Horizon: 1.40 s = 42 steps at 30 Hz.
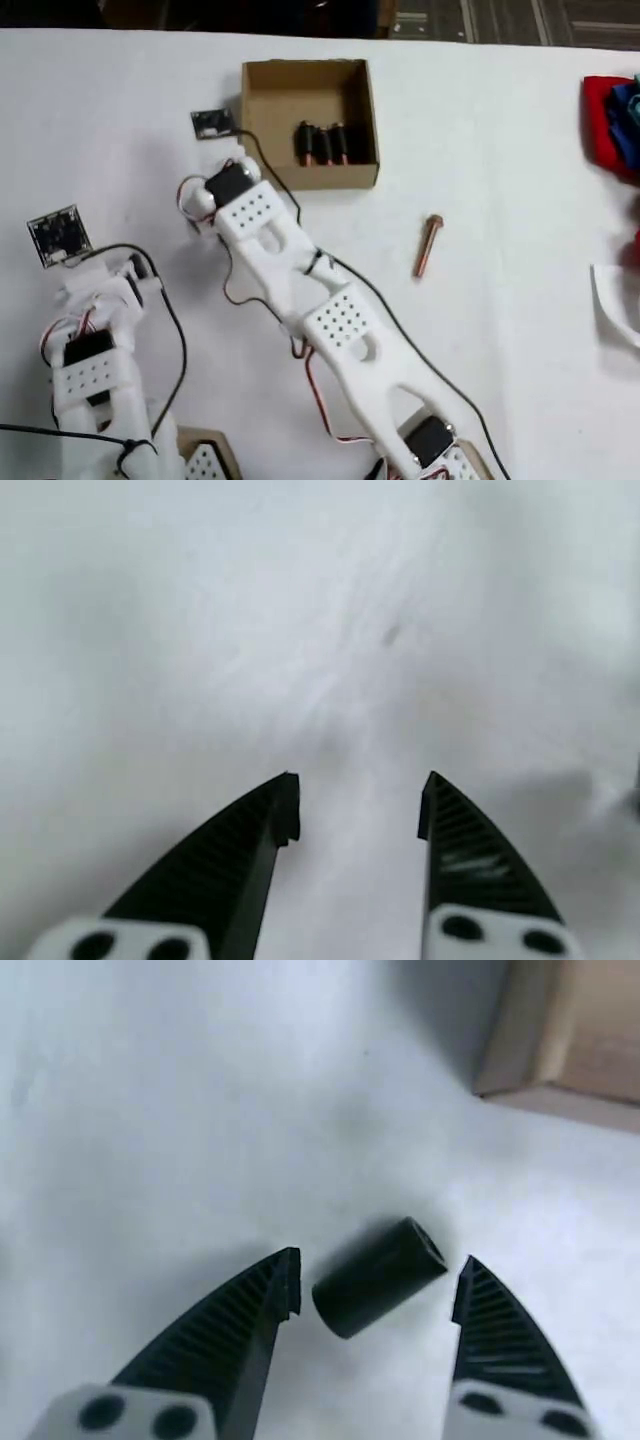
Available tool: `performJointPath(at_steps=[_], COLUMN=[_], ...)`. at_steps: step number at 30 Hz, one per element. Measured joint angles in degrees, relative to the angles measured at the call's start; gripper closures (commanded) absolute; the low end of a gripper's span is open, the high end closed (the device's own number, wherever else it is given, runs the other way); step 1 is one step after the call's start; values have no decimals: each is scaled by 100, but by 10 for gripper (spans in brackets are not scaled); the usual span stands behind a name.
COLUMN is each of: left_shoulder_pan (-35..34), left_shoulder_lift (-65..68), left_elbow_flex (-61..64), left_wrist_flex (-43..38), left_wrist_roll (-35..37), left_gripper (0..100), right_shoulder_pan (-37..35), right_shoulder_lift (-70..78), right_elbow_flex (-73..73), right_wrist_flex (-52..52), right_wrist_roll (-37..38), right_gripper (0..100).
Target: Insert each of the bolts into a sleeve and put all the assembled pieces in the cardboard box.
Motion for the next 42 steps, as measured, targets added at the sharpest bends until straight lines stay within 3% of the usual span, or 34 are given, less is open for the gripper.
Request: performJointPath(at_steps=[5, 13, 20, 26, 29, 33, 42], left_shoulder_pan=[0, 0, 0, 0, 0, 0, 0], left_shoulder_lift=[0, 0, 0, 0, 0, 0, 0], left_elbow_flex=[0, 0, 0, 0, 0, 0, 0], left_wrist_flex=[0, 0, 0, 0, 0, 0, 0], left_wrist_roll=[0, 0, 0, 0, 0, 0, 0], left_gripper=[789, 789, 789, 789, 789, 789, 789], right_shoulder_pan=[-9, 352, 721, 782, 791, 782, 756], right_shoulder_lift=[176, 229, 237, 246, 255, 255, 255], right_elbow_flex=[-9, -18, -18, -264, -527, -651, -396], right_wrist_flex=[-53, -35, -44, 422, 703, 844, 844], right_wrist_roll=[0, -18, 9, 1029, 1354, 1468, 1477], right_gripper=[772, 981, 967, 961, 885, 788, 787])
